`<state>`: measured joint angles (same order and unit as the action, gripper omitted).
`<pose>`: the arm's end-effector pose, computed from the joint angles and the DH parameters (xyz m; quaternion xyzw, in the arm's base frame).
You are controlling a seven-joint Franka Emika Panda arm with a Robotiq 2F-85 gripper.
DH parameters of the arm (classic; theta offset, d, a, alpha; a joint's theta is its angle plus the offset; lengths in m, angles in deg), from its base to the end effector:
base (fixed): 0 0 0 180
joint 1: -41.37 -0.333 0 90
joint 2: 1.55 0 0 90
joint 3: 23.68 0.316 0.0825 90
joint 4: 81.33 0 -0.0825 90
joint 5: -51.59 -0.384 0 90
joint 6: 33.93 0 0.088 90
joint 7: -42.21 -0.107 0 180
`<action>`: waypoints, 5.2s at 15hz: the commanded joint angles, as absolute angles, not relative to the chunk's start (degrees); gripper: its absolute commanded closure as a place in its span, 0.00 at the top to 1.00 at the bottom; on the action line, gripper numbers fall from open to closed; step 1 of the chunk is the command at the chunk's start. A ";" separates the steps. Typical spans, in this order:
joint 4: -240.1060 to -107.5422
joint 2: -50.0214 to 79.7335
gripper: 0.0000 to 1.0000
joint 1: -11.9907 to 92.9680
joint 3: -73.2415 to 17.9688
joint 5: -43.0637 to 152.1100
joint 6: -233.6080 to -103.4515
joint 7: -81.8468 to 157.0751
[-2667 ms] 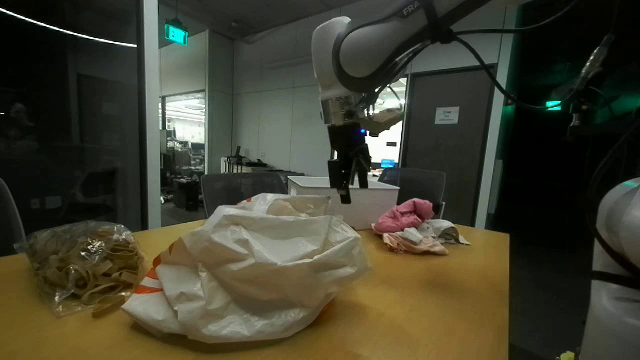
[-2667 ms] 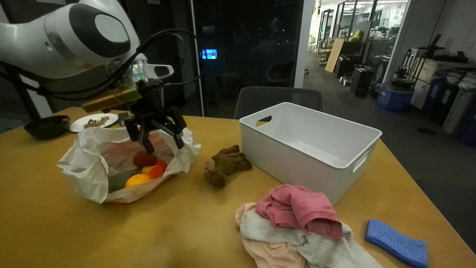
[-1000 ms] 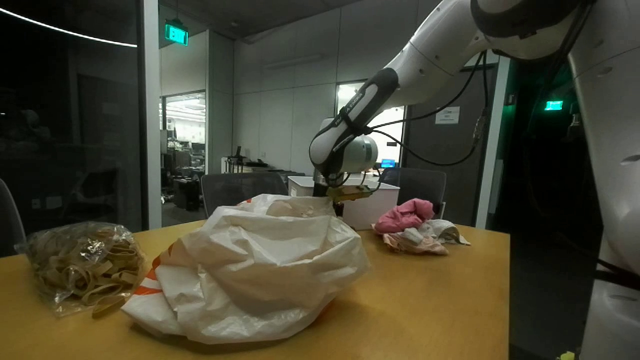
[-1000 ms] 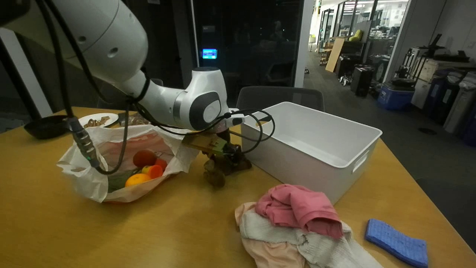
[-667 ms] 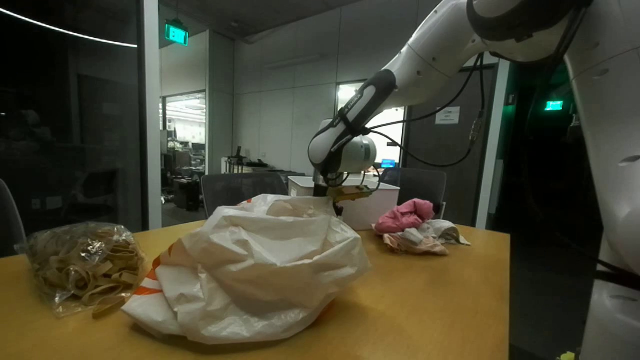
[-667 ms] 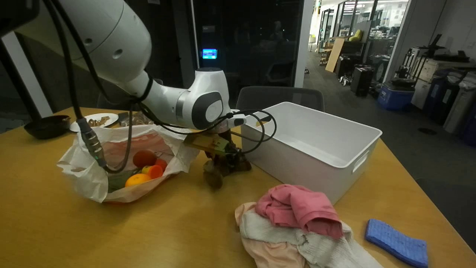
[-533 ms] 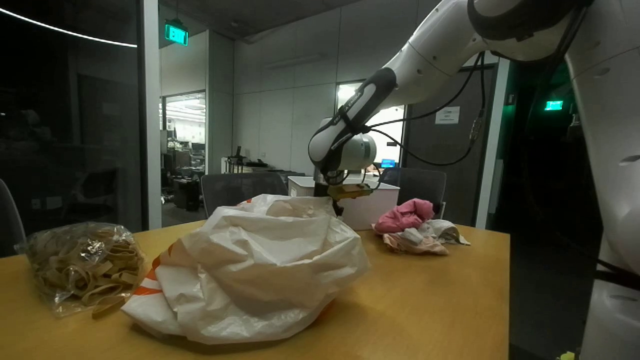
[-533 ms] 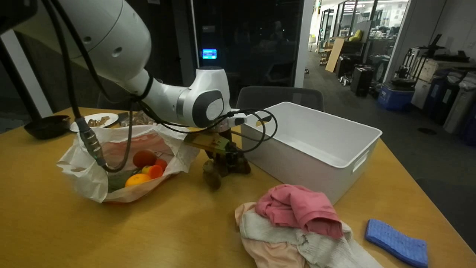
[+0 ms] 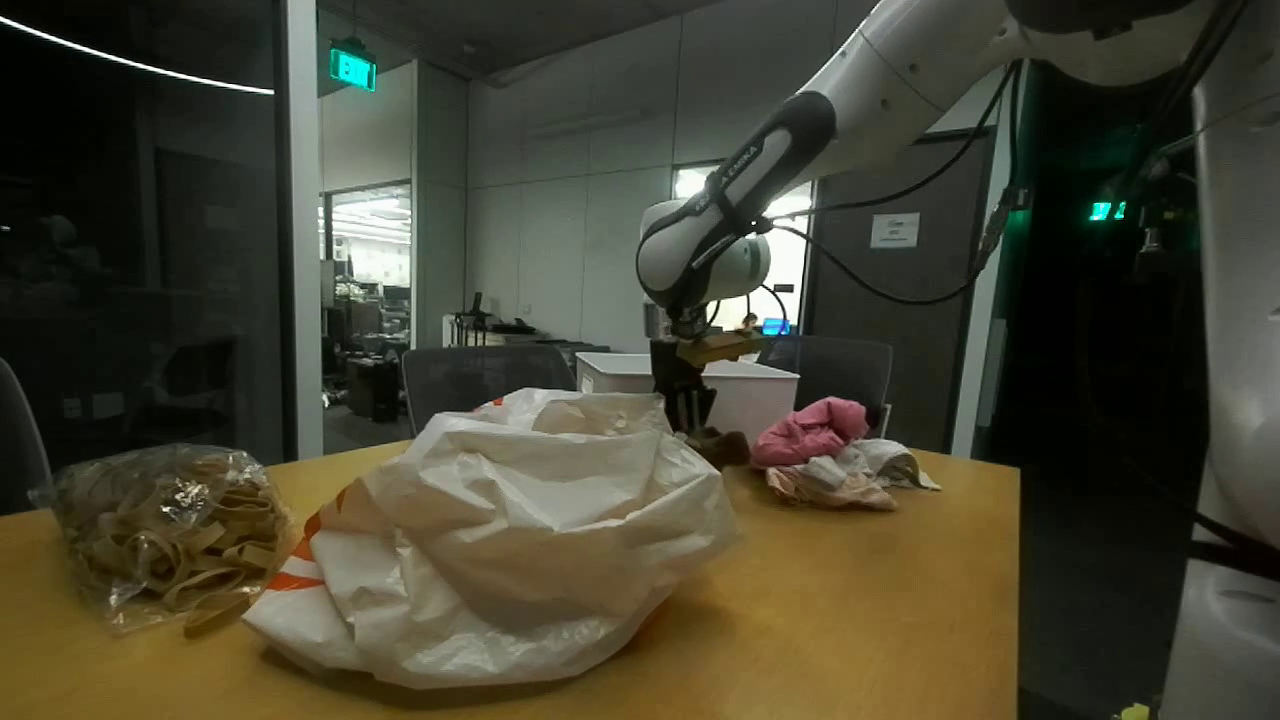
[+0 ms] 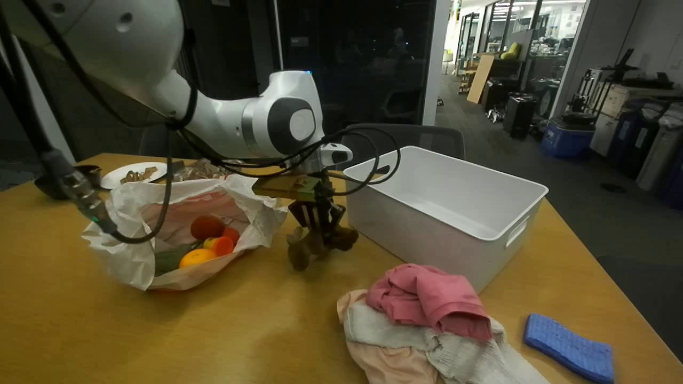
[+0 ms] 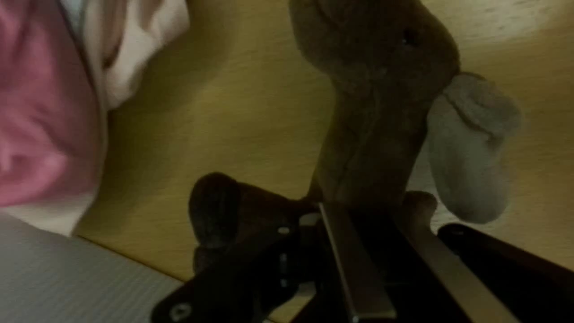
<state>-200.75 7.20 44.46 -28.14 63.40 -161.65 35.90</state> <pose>0.5644 -0.0804 0.3535 0.9946 -0.0567 -0.0050 0.0870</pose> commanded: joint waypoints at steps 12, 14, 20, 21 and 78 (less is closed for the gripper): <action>-228.43 -28.39 0.13 38.74 -18.81 80.30 -147.87 37.06; -230.90 -32.55 0.12 37.26 -16.81 80.14 -149.66 36.38; -233.11 -37.80 0.11 33.37 -11.86 79.50 -156.21 35.69; -232.65 -36.74 0.11 33.29 -10.77 79.70 -157.28 35.02; -220.13 -31.87 1.00 30.19 -12.72 62.97 -140.14 41.29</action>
<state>-220.28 -31.94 30.00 -12.93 63.04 -140.24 41.28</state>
